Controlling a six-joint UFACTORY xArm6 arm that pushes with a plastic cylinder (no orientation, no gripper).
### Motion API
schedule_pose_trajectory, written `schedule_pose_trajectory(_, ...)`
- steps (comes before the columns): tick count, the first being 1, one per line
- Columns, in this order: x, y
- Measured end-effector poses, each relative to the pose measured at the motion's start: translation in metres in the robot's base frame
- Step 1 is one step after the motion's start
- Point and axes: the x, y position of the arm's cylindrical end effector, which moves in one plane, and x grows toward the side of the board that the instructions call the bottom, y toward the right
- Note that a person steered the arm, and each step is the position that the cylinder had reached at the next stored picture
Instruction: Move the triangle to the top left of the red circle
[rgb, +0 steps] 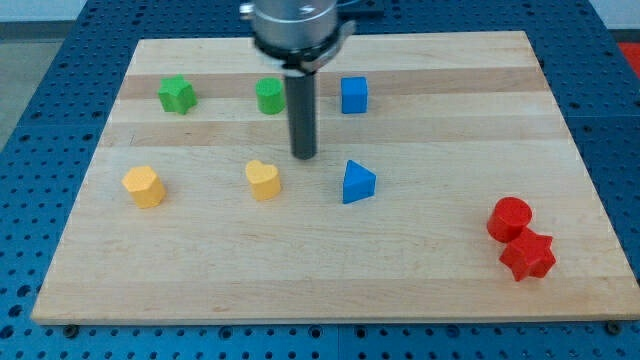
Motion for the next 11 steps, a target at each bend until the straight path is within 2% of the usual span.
schedule_pose_trajectory(1,0.039,-0.01)
schedule_pose_trajectory(2,0.086,0.026)
schedule_pose_trajectory(3,0.098,0.091)
schedule_pose_trajectory(4,0.093,0.078)
schedule_pose_trajectory(5,0.068,0.055)
schedule_pose_trajectory(6,0.052,0.063)
schedule_pose_trajectory(7,0.058,0.124)
schedule_pose_trajectory(8,0.06,0.13)
schedule_pose_trajectory(9,0.054,0.068)
schedule_pose_trajectory(10,0.038,0.035)
schedule_pose_trajectory(11,0.025,0.053)
